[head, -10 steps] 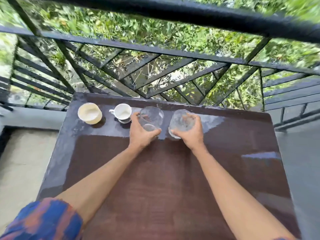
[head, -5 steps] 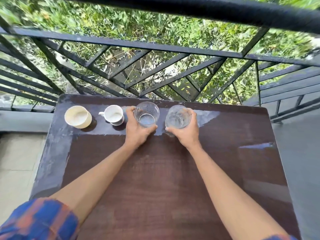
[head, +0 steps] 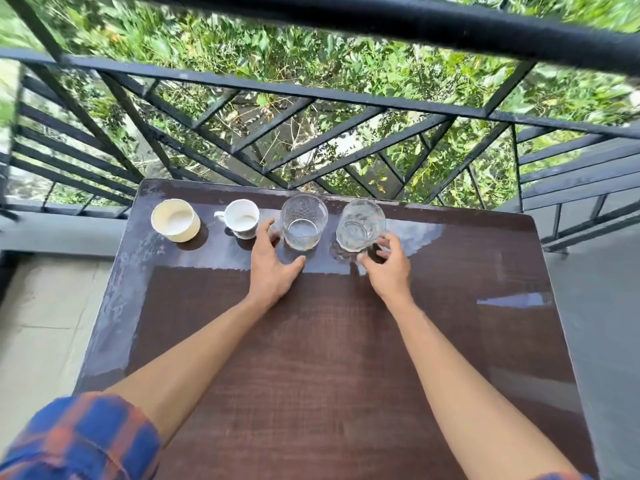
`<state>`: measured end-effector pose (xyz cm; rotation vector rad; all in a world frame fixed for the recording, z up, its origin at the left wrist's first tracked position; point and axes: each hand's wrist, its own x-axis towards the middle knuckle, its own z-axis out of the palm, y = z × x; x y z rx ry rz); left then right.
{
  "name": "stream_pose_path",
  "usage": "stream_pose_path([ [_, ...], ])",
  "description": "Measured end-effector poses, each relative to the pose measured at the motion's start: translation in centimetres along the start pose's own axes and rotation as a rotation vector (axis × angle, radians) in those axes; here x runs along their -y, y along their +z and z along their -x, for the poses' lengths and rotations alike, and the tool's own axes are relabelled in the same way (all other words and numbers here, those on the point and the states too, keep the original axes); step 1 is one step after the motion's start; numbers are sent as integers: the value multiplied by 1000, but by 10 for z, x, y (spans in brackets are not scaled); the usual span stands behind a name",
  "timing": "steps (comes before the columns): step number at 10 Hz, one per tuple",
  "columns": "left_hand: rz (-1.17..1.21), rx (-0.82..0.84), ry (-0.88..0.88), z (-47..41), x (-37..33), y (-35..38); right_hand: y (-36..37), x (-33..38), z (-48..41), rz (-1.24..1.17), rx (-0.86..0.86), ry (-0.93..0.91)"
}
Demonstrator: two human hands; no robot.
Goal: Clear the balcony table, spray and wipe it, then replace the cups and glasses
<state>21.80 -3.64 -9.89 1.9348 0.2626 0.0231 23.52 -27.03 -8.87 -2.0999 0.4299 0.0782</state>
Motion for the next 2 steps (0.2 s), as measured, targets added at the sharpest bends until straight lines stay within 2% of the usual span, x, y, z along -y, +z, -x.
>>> stream_pose_path([
  [2,-160,-65,18,67,27,-29,-24,-27,53,18,-36,17],
])
